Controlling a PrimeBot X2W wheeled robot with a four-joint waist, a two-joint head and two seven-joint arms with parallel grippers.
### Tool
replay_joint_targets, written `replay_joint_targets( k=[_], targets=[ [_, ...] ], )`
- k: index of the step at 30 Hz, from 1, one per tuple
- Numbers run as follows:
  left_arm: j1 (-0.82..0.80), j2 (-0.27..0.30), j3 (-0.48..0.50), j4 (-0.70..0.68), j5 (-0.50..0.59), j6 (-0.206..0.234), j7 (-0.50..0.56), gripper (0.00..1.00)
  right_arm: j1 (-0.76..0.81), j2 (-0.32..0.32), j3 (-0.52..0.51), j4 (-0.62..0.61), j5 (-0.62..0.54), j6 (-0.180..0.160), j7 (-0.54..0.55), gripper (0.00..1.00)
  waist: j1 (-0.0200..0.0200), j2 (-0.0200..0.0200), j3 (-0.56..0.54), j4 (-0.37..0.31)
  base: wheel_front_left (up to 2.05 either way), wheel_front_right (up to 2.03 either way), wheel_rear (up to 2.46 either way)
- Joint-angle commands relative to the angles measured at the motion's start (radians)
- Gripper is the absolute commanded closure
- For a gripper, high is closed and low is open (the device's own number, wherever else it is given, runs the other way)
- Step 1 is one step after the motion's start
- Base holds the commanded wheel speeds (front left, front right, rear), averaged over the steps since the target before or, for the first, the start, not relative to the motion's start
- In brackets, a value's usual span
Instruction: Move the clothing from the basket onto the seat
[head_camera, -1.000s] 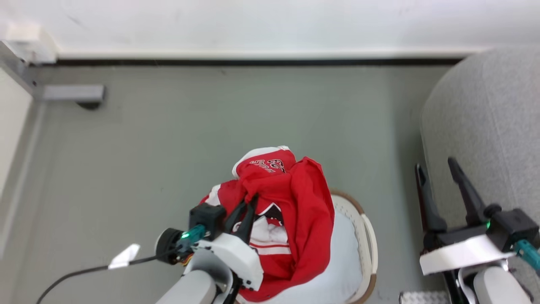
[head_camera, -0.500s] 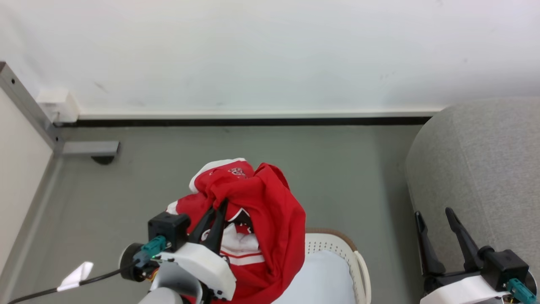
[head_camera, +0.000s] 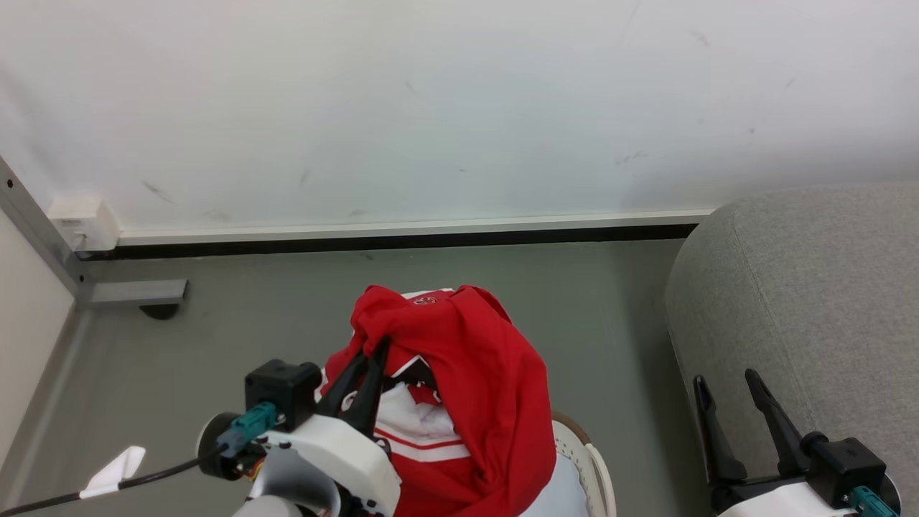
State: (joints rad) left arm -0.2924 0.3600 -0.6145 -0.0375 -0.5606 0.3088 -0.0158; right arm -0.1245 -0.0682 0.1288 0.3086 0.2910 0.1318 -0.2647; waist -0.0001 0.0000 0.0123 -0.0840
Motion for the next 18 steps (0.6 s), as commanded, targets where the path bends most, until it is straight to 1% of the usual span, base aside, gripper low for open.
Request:
replay_joint_targets(
  k=[1,8,12,16,18],
  targets=[
    [-0.007,0.007,0.004,-0.007,0.008,0.004,0.003,1.00,0.004,-0.005,0.001,-0.001,-0.004,-0.002,0.001,0.00,0.0001,0.0000,0.001,-0.002,0.00,0.00,0.00],
    [-0.013,0.011,-0.007,-0.019,0.012,0.000,0.010,1.00,-0.008,-0.010,0.005,-0.005,-0.008,-0.002,0.001,0.00,0.0001,0.0000,0.011,-0.016,0.00,0.00,0.00],
    [-0.028,0.015,-0.018,-0.020,0.022,-0.007,0.016,1.00,-0.031,-0.025,0.029,-0.018,-0.012,-0.002,0.001,0.00,0.0001,0.0000,0.021,-0.026,0.00,0.00,0.00],
    [-0.046,0.021,-0.030,-0.014,0.030,-0.021,0.027,1.00,-0.075,-0.067,0.096,-0.038,-0.006,-0.002,0.001,0.00,0.0001,0.0000,0.027,-0.036,0.00,0.00,0.00],
    [-0.058,0.026,-0.039,-0.012,0.036,-0.030,0.033,1.00,-0.105,-0.102,0.159,-0.042,0.007,-0.002,0.001,0.00,0.0001,0.0000,0.027,-0.041,0.00,0.00,0.00]
  ],
)
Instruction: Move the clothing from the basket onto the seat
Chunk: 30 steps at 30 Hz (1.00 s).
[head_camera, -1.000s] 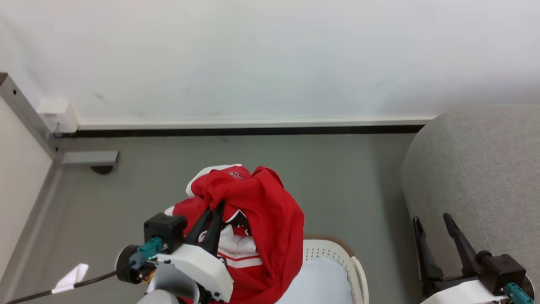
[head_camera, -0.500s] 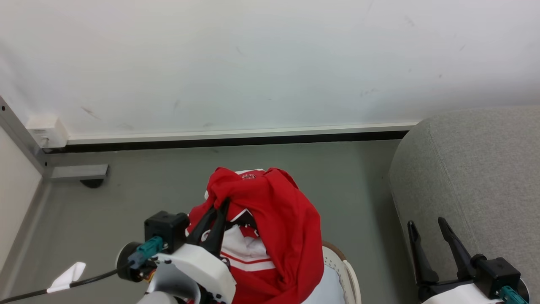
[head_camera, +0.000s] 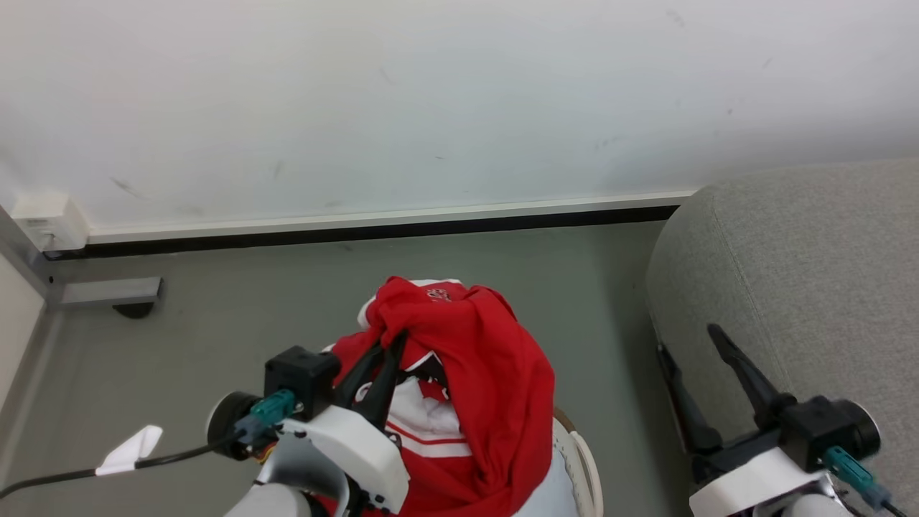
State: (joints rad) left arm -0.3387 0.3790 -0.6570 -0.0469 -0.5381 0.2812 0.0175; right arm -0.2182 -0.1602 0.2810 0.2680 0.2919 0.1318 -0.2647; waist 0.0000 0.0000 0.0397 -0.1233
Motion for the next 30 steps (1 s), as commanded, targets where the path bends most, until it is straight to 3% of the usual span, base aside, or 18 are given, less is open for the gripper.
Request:
replay_joint_targets(
  k=[1,10,14,16,17,24,30],
  targets=[
    [-0.019,0.009,-0.002,-0.002,0.013,-0.009,0.003,1.00,-0.030,-0.030,0.041,-0.002,0.013,-0.002,0.001,0.00,0.0000,0.0000,-0.001,-0.004,0.00,0.00,0.00],
    [-0.077,0.015,-0.056,0.002,0.035,-0.073,0.034,1.00,-0.300,-0.227,0.453,-0.010,0.158,-0.002,0.048,0.00,0.0000,0.0000,-0.001,-0.016,0.00,0.00,0.00],
    [-0.105,0.002,-0.084,0.009,0.050,-0.095,0.044,1.00,-0.433,-0.283,0.652,-0.036,0.255,-0.002,0.092,0.00,0.0000,0.0000,-0.003,-0.012,0.00,0.00,0.00],
    [-0.112,-0.002,-0.090,0.011,0.053,-0.099,0.047,1.00,-0.466,-0.296,0.695,-0.037,0.272,-0.002,0.100,0.00,0.0000,0.0000,-0.005,-0.010,0.00,0.00,0.00],
    [-0.123,-0.012,-0.106,0.014,0.056,-0.110,0.049,1.00,-0.522,-0.316,0.781,-0.025,0.305,-0.002,0.113,0.00,0.0000,0.0000,-0.009,-0.004,0.00,0.00,0.00],
    [-0.157,-0.036,-0.150,0.004,0.060,-0.151,0.066,1.00,-0.649,-0.326,0.972,0.017,0.403,-0.002,0.125,0.00,0.0000,0.0000,-0.022,0.011,0.00,0.00,0.00],
    [-0.184,-0.057,-0.177,-0.008,0.038,-0.191,0.081,1.00,-0.648,-0.301,1.003,0.030,0.433,-0.002,0.194,0.00,0.0000,0.0000,-0.025,0.027,0.00,0.00,0.00]
  ],
)
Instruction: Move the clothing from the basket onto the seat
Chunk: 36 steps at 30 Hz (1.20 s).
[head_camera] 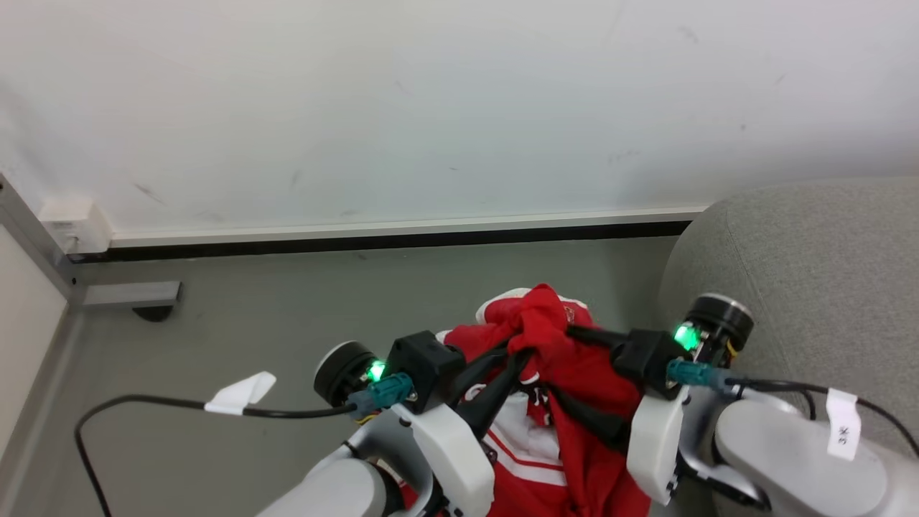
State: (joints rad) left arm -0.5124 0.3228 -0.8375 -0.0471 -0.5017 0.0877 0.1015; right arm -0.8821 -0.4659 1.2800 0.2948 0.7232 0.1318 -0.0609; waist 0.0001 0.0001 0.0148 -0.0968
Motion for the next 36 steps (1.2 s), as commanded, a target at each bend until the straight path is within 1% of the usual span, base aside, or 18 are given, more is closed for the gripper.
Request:
replay_joint_targets(
  k=[1,6,9,10,11,12,13,22,24,26,28,30,31,32,33,34,36],
  targets=[
    [-0.014,-0.007,0.003,-0.009,-0.006,-0.006,-0.006,1.00,0.031,0.011,0.004,-0.005,0.006,-0.002,0.011,0.00,-0.0001,-0.0001,-0.001,0.002,0.00,0.00,0.00],
    [-0.018,-0.032,0.000,-0.014,-0.058,-0.039,-0.013,1.00,0.091,0.021,0.003,-0.035,0.064,-0.002,0.093,0.00,-0.0001,-0.0001,-0.004,0.010,0.00,0.00,0.00],
    [-0.012,-0.038,-0.004,-0.017,-0.079,-0.058,-0.006,1.00,0.108,0.029,0.003,-0.043,0.090,-0.002,0.091,0.00,-0.0001,-0.0001,-0.006,0.011,0.00,0.00,0.00],
    [-0.011,-0.038,-0.004,-0.017,-0.083,-0.060,-0.005,1.00,0.110,0.031,0.003,-0.043,0.095,-0.002,0.089,0.11,-0.0001,-0.0001,-0.006,0.011,0.00,0.00,0.00],
    [-0.011,-0.036,-0.003,-0.017,-0.087,-0.062,-0.005,1.00,0.112,0.034,0.003,-0.044,0.099,-0.002,0.087,0.52,-0.0001,-0.0001,-0.006,0.011,0.00,0.00,0.00],
    [-0.011,-0.034,-0.003,-0.016,-0.090,-0.062,-0.006,1.00,0.111,0.037,0.003,-0.046,0.106,-0.002,0.076,0.72,-0.0001,-0.0001,-0.006,0.011,0.00,0.00,0.00],
    [-0.011,-0.033,-0.003,-0.015,-0.091,-0.063,-0.007,1.00,0.110,0.038,0.003,-0.044,0.112,-0.002,0.065,1.00,-0.0001,-0.0001,-0.006,0.010,0.00,0.00,0.00],
    [-0.002,-0.028,0.007,0.005,-0.095,-0.047,-0.030,1.00,0.072,0.022,0.002,-0.007,0.151,-0.002,-0.031,1.00,-0.0001,-0.0001,0.000,-0.001,0.00,0.00,0.00],
    [0.000,-0.028,0.008,0.012,-0.089,-0.042,-0.036,0.87,0.062,0.016,0.002,0.006,0.160,-0.002,-0.053,1.00,-0.0001,-0.0001,0.003,-0.004,0.00,0.00,0.00],
    [0.003,-0.028,0.007,0.019,-0.083,-0.038,-0.041,0.77,0.057,0.011,0.002,0.019,0.171,-0.002,-0.072,1.00,-0.0001,-0.0001,0.006,-0.007,0.00,0.00,0.00],
    [0.005,-0.028,0.008,0.026,-0.079,-0.034,-0.047,0.61,0.047,0.007,0.002,0.034,0.176,-0.002,-0.092,1.00,-0.0001,-0.0001,0.009,-0.011,0.00,0.00,0.00],
    [0.008,-0.027,0.008,0.031,-0.075,-0.028,-0.053,0.53,0.037,0.007,0.002,0.050,0.183,-0.002,-0.114,1.00,-0.0001,-0.0001,0.012,-0.014,0.00,0.00,0.00],
    [0.009,-0.027,0.010,0.034,-0.072,-0.025,-0.059,0.42,0.037,0.008,0.002,0.055,0.184,-0.002,-0.122,1.00,-0.0001,-0.0001,0.014,-0.014,0.00,0.00,0.00],
    [0.011,-0.026,0.010,0.037,-0.068,-0.022,-0.061,0.19,0.036,0.008,0.002,0.062,0.186,-0.002,-0.128,1.00,-0.0001,-0.0001,0.015,-0.015,0.00,0.00,0.00],
    [0.013,-0.025,0.011,0.040,-0.067,-0.018,-0.067,0.07,0.034,0.008,0.003,0.068,0.187,-0.002,-0.133,1.00,-0.0001,-0.0001,0.016,-0.016,0.00,0.00,0.00],
    [0.015,-0.025,0.012,0.044,-0.067,-0.017,-0.070,0.00,0.030,0.008,0.002,0.073,0.189,-0.002,-0.140,1.00,-0.0001,-0.0001,0.017,-0.016,0.00,0.00,0.00],
    [0.020,-0.025,0.013,0.051,-0.063,-0.008,-0.082,0.00,0.028,0.009,0.001,0.079,0.188,-0.002,-0.148,1.00,-0.0001,-0.0001,0.017,-0.016,0.00,0.00,0.00]
  ],
)
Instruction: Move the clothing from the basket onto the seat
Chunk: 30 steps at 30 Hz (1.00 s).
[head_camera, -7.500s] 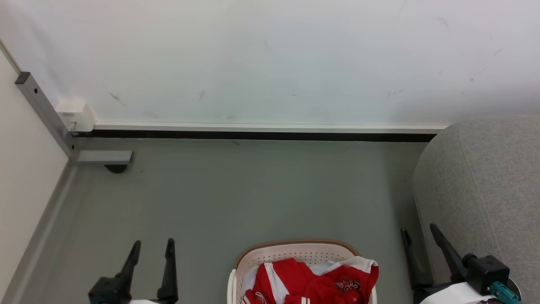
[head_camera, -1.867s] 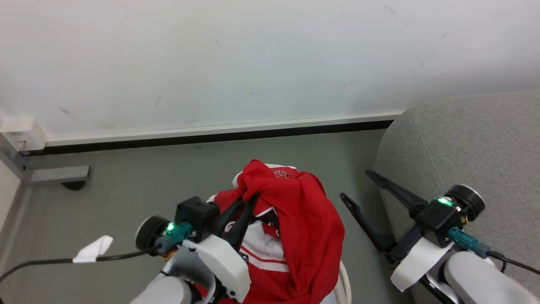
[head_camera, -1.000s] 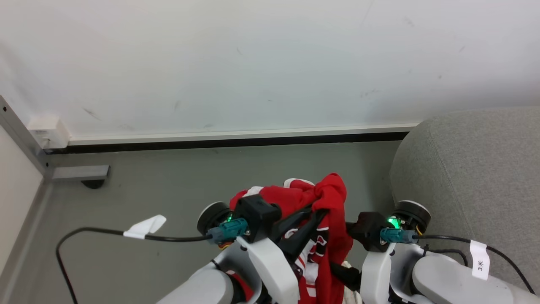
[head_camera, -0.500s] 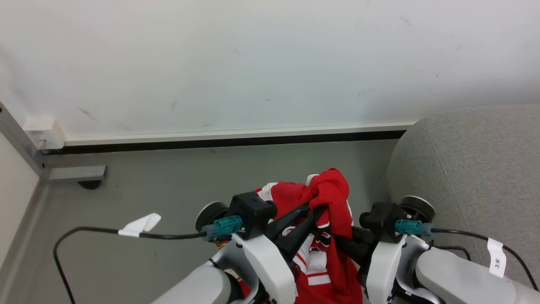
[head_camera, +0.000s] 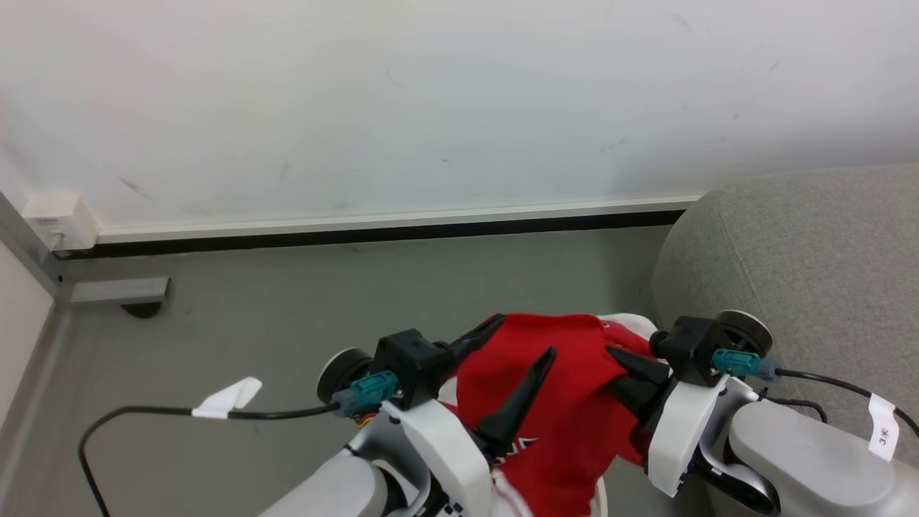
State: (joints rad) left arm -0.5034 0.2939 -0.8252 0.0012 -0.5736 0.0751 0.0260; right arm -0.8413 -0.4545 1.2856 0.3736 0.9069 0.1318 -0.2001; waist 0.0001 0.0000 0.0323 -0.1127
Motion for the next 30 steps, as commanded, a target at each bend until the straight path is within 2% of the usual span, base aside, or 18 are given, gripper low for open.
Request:
replay_joint_targets(
  k=[1,19,25,30],
  targets=[
    [0.014,0.004,0.001,0.007,0.010,0.005,-0.010,0.00,-0.013,-0.002,-0.005,0.003,0.004,-0.002,-0.010,1.00,-0.0001,0.0000,0.000,0.001,0.00,0.00,0.00],
    [0.056,0.013,0.006,0.052,0.026,0.046,-0.081,0.00,-0.037,-0.018,-0.004,0.046,0.041,-0.002,-0.060,1.00,-0.0001,0.0000,0.008,0.016,0.00,0.00,0.00],
    [0.058,0.018,0.004,0.060,0.028,0.055,-0.082,0.00,-0.065,-0.038,-0.014,0.057,0.064,-0.002,-0.067,1.00,-0.0001,0.0000,0.006,-0.008,0.00,0.00,0.00],
    [0.049,0.021,0.002,0.054,0.030,0.055,-0.078,0.00,-0.085,-0.057,-0.076,0.033,0.058,-0.002,-0.066,1.00,-0.0001,0.0000,0.014,-0.047,0.00,0.00,0.00]
  ],
)
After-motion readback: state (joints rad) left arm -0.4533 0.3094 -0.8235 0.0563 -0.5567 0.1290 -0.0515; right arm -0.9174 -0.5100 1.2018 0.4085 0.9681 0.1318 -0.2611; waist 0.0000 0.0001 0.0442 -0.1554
